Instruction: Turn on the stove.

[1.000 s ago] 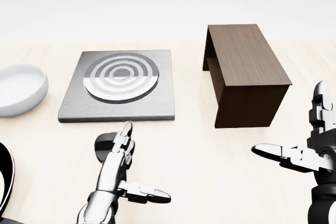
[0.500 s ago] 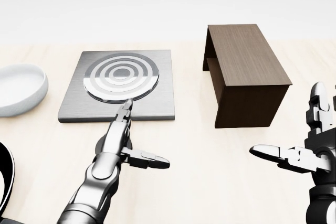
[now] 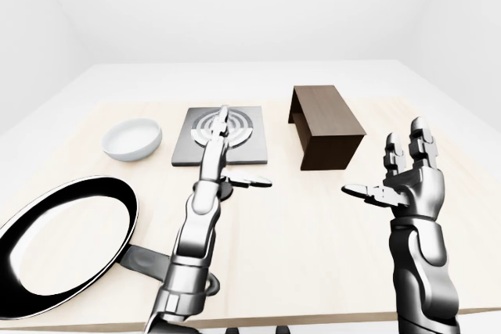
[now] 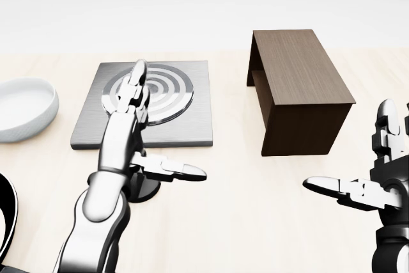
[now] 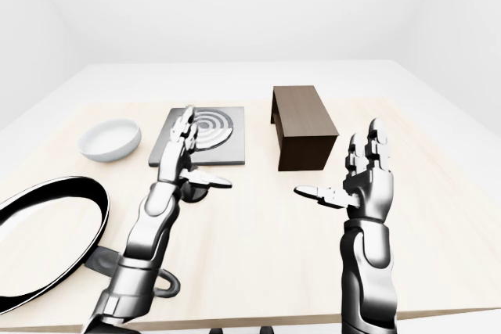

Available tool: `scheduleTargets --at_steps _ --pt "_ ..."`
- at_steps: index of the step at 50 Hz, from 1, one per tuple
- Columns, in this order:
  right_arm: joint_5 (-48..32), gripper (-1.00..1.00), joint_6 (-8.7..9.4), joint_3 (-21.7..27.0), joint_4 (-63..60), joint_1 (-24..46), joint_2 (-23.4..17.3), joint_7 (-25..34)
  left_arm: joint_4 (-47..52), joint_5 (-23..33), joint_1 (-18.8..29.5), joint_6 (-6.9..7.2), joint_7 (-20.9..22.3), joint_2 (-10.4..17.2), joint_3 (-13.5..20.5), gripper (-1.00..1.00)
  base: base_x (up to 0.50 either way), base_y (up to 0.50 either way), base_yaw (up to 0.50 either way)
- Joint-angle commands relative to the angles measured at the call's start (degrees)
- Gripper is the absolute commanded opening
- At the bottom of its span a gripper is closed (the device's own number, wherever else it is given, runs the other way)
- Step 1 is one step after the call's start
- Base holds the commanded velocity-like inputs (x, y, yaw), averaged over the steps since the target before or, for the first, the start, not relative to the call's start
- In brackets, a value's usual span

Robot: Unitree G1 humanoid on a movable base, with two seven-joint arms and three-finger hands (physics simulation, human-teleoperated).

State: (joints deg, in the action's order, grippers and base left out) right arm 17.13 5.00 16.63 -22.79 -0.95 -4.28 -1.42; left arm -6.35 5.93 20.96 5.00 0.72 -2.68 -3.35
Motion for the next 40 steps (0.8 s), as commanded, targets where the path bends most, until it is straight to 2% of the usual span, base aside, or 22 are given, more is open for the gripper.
scheduleTargets --at_steps 1,16,25,29,40 --pt "-0.2 1.00 0.00 -0.2 0.2 -0.1 0.1 0.1 17.7 -0.8 -5.9 0.00 0.5 0.1 -0.9 1.00 0.00 0.00 0.00" --pt "-0.9 1.00 0.00 -1.0 1.4 -0.3 0.4 0.5 27.2 -4.8 -12.9 0.00 -0.9 0.5 -1.0 1.00 0.00 0.00 0.00" --pt "-1.2 1.00 0.00 -1.2 1.2 -0.5 0.5 0.6 37.4 -5.6 -18.4 0.00 -2.0 1.1 -1.9 1.00 0.00 0.00 0.00" --pt "-1.4 1.00 0.00 -1.4 1.3 -0.4 0.5 0.7 36.9 -5.5 -20.6 0.00 -1.9 1.5 -1.8 1.00 0.00 0.00 0.00" --pt "-1.3 1.00 0.00 -1.4 0.5 -0.3 0.5 0.6 39.5 -5.6 -21.5 0.00 -2.3 1.8 -1.2 1.00 0.00 0.00 0.00"
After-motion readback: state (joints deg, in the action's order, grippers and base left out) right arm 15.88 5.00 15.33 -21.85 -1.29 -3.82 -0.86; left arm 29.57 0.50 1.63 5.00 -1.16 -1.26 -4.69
